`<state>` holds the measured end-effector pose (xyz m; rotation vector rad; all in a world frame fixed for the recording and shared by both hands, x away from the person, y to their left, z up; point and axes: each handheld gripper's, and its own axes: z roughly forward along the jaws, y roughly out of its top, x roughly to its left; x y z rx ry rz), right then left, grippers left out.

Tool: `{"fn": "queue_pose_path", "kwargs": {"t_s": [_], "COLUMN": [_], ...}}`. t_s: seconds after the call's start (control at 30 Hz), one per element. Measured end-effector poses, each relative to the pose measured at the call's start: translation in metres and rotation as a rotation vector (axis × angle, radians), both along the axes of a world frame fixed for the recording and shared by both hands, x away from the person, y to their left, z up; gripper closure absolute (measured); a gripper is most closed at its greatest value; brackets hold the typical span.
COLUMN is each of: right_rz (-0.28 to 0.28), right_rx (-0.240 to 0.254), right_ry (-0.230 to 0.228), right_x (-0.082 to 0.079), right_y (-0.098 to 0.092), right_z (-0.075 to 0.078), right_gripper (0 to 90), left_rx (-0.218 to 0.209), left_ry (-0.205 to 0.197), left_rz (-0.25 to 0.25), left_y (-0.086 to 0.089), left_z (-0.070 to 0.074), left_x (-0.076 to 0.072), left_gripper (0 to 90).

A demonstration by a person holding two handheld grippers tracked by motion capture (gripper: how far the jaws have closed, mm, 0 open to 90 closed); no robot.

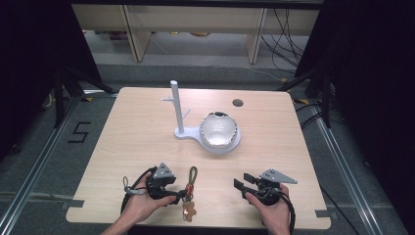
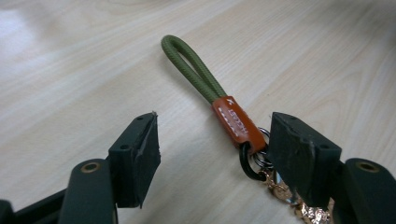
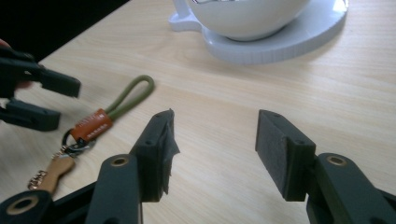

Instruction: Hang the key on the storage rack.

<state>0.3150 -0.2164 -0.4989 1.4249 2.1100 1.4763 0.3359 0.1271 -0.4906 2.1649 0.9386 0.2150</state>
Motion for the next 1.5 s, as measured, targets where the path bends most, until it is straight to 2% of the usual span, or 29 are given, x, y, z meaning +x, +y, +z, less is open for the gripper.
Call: {"fn": "queue_pose_path", "kwargs": {"t_s": [0.03,0.07,0.17,0.2,0.27,0.3,0.33,0.37,0.4,0.43,0.47,0.5,0.53,0.57,0.6,0.7,0.73,0.9,0.93,0.97,1.0,1.07,1.1,1.13,1.27,1.4,1.43,1.47,1.5], "right_rz": [0.000,0.004,-0.020,-0.011,-0.021,-0.020,-0.026,-0.026,-0.022,-0.030,-0.024,-0.014,-0.012,-0.012,-0.005,0.002,0.020,0.026,0.017,0.017,0.026,0.026,0.026,0.028,0.038,0.032,0.049,0.039,0.039], "right_rx": [0.000,-0.037,-0.034,-0.061,-0.076,-0.117,-0.098,-0.098,-0.133,-0.101,-0.100,-0.134,-0.122,-0.122,-0.104,-0.091,-0.110,-0.106,-0.127,-0.127,-0.122,-0.120,-0.120,-0.119,-0.111,-0.124,-0.095,-0.092,-0.092], "right_ry": [0.000,-0.032,0.004,-0.003,0.001,-0.001,0.033,0.033,0.013,0.048,0.054,0.034,0.050,0.050,0.076,0.068,0.040,0.051,0.056,0.056,0.059,0.064,0.064,0.063,0.065,0.068,0.074,0.103,0.103], "right_x": [0.000,0.003,0.001,0.003,0.003,0.003,0.002,0.002,0.003,0.001,0.001,0.003,0.002,0.002,0.001,0.001,0.004,0.004,0.003,0.003,0.003,0.003,0.003,0.003,0.003,0.002,0.002,0.001,0.001], "right_y": [0.000,-0.005,-0.005,-0.008,-0.008,-0.009,-0.005,-0.005,-0.006,-0.003,-0.002,-0.003,0.000,0.000,0.002,0.002,-0.001,-0.001,-0.001,-0.001,-0.001,0.000,0.000,0.000,0.001,0.001,0.001,0.004,0.004], "right_z": [0.000,-0.003,-0.002,-0.003,-0.003,-0.002,-0.001,-0.001,0.000,0.001,0.002,0.003,0.004,0.004,0.005,0.004,0.003,0.002,0.003,0.003,0.002,0.002,0.002,0.001,0.001,0.002,0.000,0.000,0.000], "right_gripper": [48.1,48.4,48.8,49.2,49.4,49.4,49.6,49.6,49.7,49.8,49.9,49.9,49.9,49.9,49.9,49.9,49.9,49.9,49.8,49.8,49.7,49.5,49.5,49.5,49.3,49.0,49.0,48.9,48.9], "left_rx": [0.000,0.014,0.041,0.078,0.081,0.108,0.121,0.121,0.134,0.144,0.154,0.165,0.168,0.168,0.184,0.186,0.192,0.221,0.235,0.235,0.272,0.283,0.264,0.273,0.318,0.324,0.329,0.329,0.331], "left_ry": [0.000,0.017,0.034,0.049,0.054,0.064,0.101,0.101,0.118,0.125,0.149,0.163,0.198,0.198,0.214,0.266,0.278,0.335,0.353,0.353,0.357,0.359,0.359,0.347,0.361,0.362,0.361,0.361,0.354], "left_rz": [0.000,0.008,0.014,0.017,0.027,0.013,0.037,0.037,0.033,0.041,0.055,0.054,0.067,0.067,0.058,0.071,0.073,0.107,0.106,0.106,0.074,0.068,0.082,0.075,0.056,0.060,0.057,0.058,0.057], "left_y": [0.000,-0.001,-0.005,-0.008,-0.010,-0.010,-0.014,-0.014,-0.015,-0.017,-0.020,-0.022,-0.027,-0.027,-0.028,-0.038,-0.040,-0.055,-0.060,-0.060,-0.061,-0.062,-0.065,-0.066,-0.068,-0.068,-0.068,-0.068,-0.068], "left_z": [0.000,0.006,0.012,0.017,0.019,0.021,0.026,0.026,0.030,0.032,0.034,0.035,0.036,0.036,0.036,0.034,0.033,0.025,0.021,0.021,0.019,0.018,0.017,0.016,0.015,0.012,0.011,0.010,0.009], "left_x": [0.000,0.003,0.005,0.008,0.009,0.012,0.016,0.016,0.019,0.021,0.023,0.025,0.028,0.028,0.029,0.032,0.033,0.032,0.031,0.031,0.032,0.032,0.031,0.031,0.031,0.031,0.030,0.030,0.030], "left_gripper": [33.7,33.9,34.0,34.5,34.8,35.7,36.6,37.4,37.4,38.3,38.6,39.2,40.8,41.1,41.5,41.9,41.9,42.5,43.0,43.8,44.3,45.5,45.5,45.9,49.0,50.6,51.1,51.8,51.8]}}
